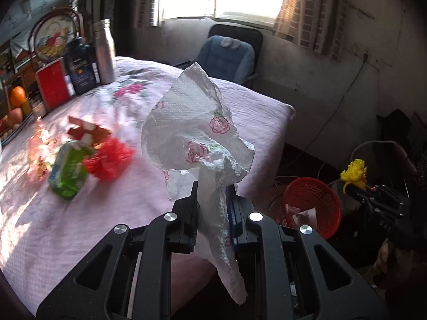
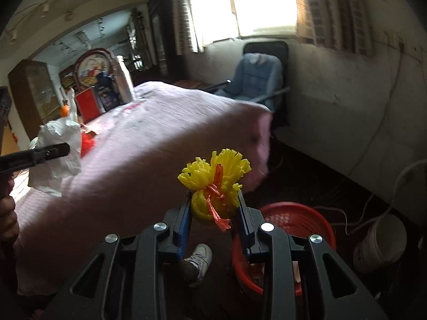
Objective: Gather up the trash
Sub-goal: 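Carry the tissue and yellow flower to the wastebasket and open both tools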
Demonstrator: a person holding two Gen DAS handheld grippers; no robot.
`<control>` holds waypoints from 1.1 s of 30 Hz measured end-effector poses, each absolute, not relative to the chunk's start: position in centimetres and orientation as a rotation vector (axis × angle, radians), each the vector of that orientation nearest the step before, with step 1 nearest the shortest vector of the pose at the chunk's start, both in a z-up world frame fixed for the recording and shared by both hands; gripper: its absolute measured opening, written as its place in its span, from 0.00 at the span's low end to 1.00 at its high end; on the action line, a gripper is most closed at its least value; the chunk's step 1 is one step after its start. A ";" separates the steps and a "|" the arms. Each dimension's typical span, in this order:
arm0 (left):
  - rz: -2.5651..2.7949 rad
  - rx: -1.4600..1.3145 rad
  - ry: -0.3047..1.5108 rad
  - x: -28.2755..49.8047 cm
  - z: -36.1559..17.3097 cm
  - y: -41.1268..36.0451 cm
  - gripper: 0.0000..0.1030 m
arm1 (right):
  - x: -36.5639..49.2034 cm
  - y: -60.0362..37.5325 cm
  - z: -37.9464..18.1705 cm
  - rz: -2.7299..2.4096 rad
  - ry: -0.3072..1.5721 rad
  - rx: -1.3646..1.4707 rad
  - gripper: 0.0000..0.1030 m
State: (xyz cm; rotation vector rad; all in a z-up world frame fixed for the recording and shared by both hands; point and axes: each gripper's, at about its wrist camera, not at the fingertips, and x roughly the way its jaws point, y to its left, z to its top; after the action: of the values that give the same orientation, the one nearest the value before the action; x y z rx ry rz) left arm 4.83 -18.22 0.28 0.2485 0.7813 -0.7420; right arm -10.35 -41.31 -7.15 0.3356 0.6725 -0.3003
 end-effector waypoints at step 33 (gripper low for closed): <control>-1.100 0.597 1.010 -1.4 -12.2 -44.1 0.40 | -16.8 -55.9 -13.0 -0.543 0.583 0.665 0.86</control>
State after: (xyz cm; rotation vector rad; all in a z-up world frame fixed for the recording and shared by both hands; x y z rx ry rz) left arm -1.42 -44.08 -12.23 0.5968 1.0102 -1.0997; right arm -16.84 -55.87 -13.02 0.6654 0.5831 -0.5431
